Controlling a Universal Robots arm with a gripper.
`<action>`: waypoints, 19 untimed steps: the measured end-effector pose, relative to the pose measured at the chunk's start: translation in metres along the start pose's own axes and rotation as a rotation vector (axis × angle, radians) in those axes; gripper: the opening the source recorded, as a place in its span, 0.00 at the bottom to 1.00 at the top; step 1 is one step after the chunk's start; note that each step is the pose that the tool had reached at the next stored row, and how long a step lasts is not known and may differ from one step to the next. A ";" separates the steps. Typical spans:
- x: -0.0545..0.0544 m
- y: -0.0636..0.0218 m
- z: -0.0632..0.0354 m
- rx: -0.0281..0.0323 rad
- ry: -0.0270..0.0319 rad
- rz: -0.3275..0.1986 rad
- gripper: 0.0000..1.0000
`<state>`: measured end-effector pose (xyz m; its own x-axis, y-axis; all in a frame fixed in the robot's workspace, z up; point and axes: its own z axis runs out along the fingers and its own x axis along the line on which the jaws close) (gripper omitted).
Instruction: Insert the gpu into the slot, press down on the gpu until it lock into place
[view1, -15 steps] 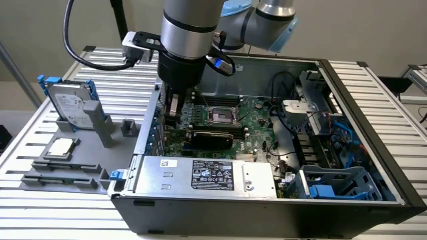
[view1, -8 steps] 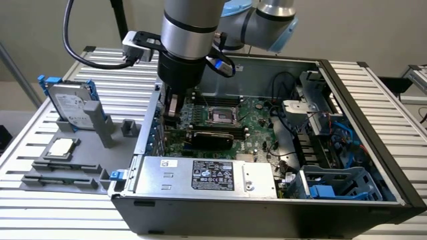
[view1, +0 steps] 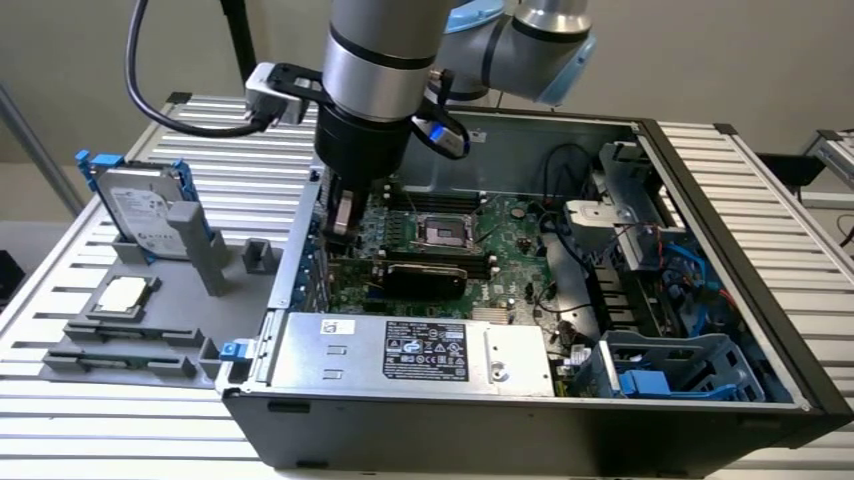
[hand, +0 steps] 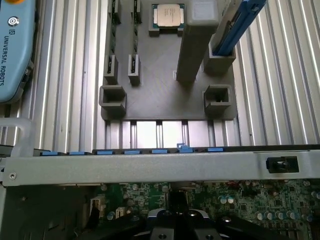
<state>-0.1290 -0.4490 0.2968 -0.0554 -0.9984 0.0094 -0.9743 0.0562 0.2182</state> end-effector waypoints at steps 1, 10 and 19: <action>0.000 0.0000 0.0000 -0.0041 0.0006 0.002 0.11; -0.003 0.0003 0.0001 -0.0069 0.0005 0.012 0.11; -0.006 0.0005 0.0001 -0.0070 -0.0001 0.014 0.11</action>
<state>-0.1291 -0.4429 0.2968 -0.0690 -0.9975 0.0124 -0.9719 0.0701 0.2248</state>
